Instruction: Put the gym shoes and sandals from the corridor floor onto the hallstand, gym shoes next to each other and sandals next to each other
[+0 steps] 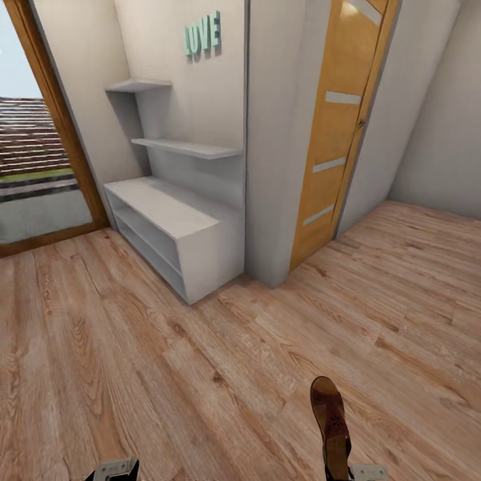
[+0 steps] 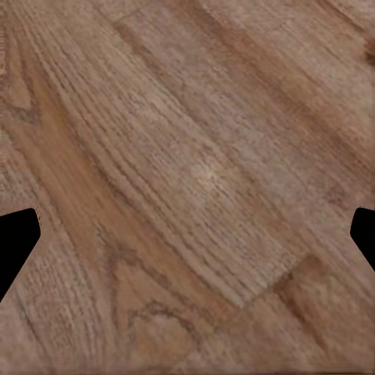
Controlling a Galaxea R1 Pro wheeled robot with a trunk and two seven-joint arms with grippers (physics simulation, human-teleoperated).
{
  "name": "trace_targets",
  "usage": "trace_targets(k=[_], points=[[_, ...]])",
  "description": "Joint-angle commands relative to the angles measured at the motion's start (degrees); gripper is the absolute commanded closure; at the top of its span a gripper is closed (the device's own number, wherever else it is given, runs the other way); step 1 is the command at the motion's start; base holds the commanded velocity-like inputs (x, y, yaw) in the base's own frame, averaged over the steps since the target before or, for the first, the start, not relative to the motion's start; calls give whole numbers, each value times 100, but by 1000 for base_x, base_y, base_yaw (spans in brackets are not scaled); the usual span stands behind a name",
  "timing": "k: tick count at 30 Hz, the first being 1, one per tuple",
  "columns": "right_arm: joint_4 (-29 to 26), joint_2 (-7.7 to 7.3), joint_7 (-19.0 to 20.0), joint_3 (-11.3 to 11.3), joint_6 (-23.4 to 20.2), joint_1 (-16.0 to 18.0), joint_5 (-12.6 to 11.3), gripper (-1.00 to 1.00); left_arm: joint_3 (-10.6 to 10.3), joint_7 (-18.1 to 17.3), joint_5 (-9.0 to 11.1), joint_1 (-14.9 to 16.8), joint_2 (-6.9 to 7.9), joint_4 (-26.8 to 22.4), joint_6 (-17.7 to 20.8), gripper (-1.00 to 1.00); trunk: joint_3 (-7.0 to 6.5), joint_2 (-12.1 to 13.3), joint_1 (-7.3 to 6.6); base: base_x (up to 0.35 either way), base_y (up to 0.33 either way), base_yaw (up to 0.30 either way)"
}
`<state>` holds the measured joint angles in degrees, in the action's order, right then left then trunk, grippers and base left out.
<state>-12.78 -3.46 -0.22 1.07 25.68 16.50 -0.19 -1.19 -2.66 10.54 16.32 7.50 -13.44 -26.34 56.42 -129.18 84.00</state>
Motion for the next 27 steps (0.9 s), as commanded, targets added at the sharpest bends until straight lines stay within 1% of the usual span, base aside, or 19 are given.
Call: trace_targets(k=[1,6,8,9,11,14,18,27], points=[[3,3,-1,7,16,0,-23,100,-13,-27,54,4,-1,5,-15,-100,9,-2,-1,0,0,185],[4,11,-4,5,16,1,-24,100,27,-11,104,3,-2,4,-10,-100,31,-2,-1,0,0,222],[4,17,-4,-3,19,0,-20,100,33,45,118,3,-2,2,-7,-100,39,-2,-1,0,0,243],[7,22,-4,-5,21,1,-17,100,36,134,123,3,-2,1,-9,-100,43,-2,-1,0,0,245],[11,27,-2,-14,23,2,-11,100,31,478,123,3,-13,0,-10,-100,52,-2,-1,0,0,246],[12,29,2,-17,22,1,-9,100,-1,615,103,3,-23,-8,-15,-100,65,-2,-1,0,0,247],[12,29,4,-19,22,2,-7,100,-38,677,75,3,-47,-9,-19,-100,86,-2,-1,0,0,246],[12,30,13,-19,18,2,1,100,-48,664,64,3,-54,-1,-20,-100,138,-2,-1,0,0,233]])
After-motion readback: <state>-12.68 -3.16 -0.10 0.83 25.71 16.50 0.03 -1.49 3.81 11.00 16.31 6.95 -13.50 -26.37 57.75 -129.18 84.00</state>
